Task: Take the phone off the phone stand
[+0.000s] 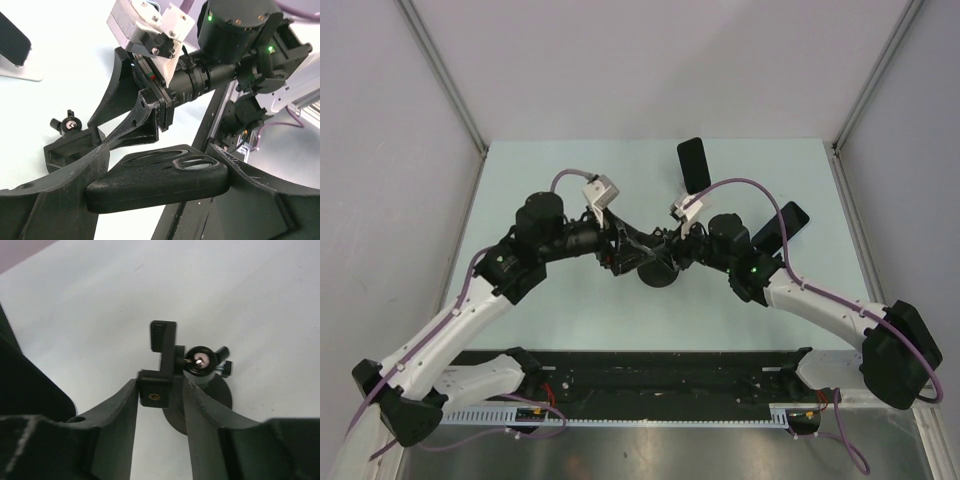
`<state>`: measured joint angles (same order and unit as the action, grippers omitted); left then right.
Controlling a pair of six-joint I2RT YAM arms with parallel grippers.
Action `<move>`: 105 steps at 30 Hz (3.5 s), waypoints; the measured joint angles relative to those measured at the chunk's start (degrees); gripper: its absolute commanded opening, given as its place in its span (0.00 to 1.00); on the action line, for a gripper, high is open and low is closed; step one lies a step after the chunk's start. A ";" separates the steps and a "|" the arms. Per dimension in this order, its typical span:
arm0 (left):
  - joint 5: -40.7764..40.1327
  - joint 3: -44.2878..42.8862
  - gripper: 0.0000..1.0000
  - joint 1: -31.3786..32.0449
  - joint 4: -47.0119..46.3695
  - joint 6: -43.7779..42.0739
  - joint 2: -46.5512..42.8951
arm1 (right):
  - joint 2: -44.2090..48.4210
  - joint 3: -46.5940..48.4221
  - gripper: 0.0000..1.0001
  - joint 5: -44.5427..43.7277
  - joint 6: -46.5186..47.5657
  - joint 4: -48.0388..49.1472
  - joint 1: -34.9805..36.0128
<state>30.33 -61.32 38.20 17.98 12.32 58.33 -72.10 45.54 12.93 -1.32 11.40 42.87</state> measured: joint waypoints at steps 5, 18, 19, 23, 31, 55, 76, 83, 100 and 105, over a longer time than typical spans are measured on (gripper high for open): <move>-4.15 0.00 0.00 -1.55 0.09 3.41 -3.52 | 1.84 -0.02 0.76 -3.61 1.81 -1.92 0.81; -10.54 0.50 0.00 -5.55 0.39 9.44 -6.99 | 19.76 -0.02 0.84 -4.52 7.48 -7.74 2.19; -10.54 0.50 0.00 -5.55 0.57 9.77 -6.99 | 20.37 -0.02 0.84 -3.48 7.69 -7.87 2.40; -10.16 0.50 0.00 -5.57 0.72 10.40 -6.93 | 20.55 0.24 0.84 0.15 8.55 -7.98 4.26; -8.33 0.50 0.00 -5.60 0.74 11.23 -6.19 | 12.52 3.58 0.77 1.01 10.25 -7.13 10.14; -16.68 3.15 1.00 -5.60 -1.16 12.87 -13.49 | 7.28 4.96 0.00 -1.75 -1.09 -0.55 11.50; -34.80 15.89 1.00 5.62 -14.14 22.29 -17.73 | 6.12 4.94 0.00 -20.06 -13.14 1.20 19.06; -38.03 17.51 1.00 7.48 -19.17 22.21 -16.83 | 5.20 4.94 0.00 -22.49 -13.25 1.79 19.56; -42.42 18.53 0.87 9.29 -21.31 22.12 -12.57 | 4.11 4.94 0.00 -26.34 -11.45 2.23 21.46; -42.99 18.53 0.59 9.38 -21.35 21.73 -12.28 | 3.34 4.94 0.00 -28.37 -10.29 2.71 22.29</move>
<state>-12.67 -42.78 47.57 -3.38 34.04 46.04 -68.75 50.48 -15.44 -11.62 14.11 65.17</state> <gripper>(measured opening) 0.773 0.156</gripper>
